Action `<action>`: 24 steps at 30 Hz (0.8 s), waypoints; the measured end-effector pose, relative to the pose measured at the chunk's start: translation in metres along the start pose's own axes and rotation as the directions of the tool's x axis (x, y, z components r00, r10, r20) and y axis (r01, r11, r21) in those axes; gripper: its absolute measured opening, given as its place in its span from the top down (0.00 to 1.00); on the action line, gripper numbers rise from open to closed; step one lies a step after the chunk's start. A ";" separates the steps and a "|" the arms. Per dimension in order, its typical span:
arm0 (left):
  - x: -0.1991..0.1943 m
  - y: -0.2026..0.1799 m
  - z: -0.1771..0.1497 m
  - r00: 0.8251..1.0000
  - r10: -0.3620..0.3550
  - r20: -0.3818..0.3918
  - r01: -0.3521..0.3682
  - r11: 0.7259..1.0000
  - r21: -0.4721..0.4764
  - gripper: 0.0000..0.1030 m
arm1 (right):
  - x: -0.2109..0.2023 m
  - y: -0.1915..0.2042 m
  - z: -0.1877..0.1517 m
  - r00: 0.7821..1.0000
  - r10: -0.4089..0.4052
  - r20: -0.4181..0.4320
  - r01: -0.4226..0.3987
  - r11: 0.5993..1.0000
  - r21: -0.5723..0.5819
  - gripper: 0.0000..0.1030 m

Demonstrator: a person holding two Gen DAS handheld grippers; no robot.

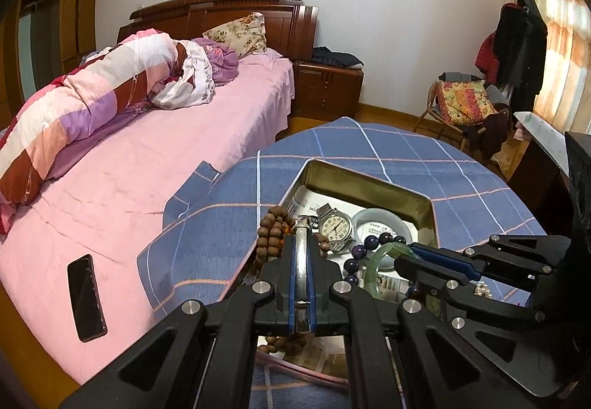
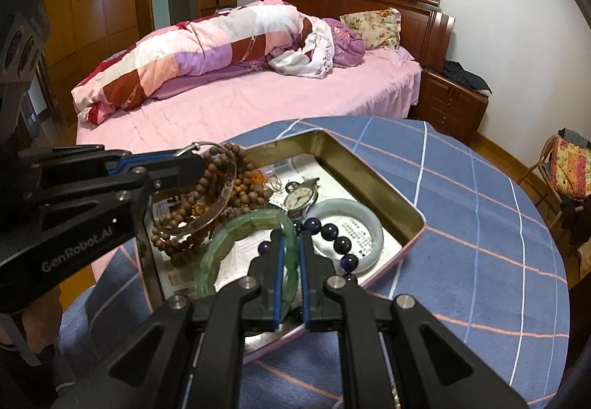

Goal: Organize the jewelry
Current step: 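Open both tools to drop the silver and green bangles into the tin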

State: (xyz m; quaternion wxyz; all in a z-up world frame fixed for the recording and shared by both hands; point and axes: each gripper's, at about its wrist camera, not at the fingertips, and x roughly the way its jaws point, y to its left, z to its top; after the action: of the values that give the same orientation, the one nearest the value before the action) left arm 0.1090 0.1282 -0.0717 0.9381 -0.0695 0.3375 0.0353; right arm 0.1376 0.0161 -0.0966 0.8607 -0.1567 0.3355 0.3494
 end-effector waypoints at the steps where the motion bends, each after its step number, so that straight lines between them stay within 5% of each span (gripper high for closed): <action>1: 0.001 0.000 0.000 1.000 -0.001 -0.004 0.001 1.000 0.000 0.96 | 0.001 0.000 -0.001 1.000 0.000 -0.004 0.000 1.000 0.000 0.90; 24: 0.007 0.001 -0.010 0.999 0.016 -0.035 -0.016 1.000 0.007 0.96 | 0.017 -0.002 -0.005 0.999 -0.014 -0.041 0.014 1.000 0.008 0.85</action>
State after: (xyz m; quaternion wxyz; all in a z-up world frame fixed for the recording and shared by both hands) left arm 0.1078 0.1273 -0.0840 0.9320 -0.0641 0.3544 0.0405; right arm 0.1462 0.0205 -0.1116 0.8568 -0.1626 0.3533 0.3386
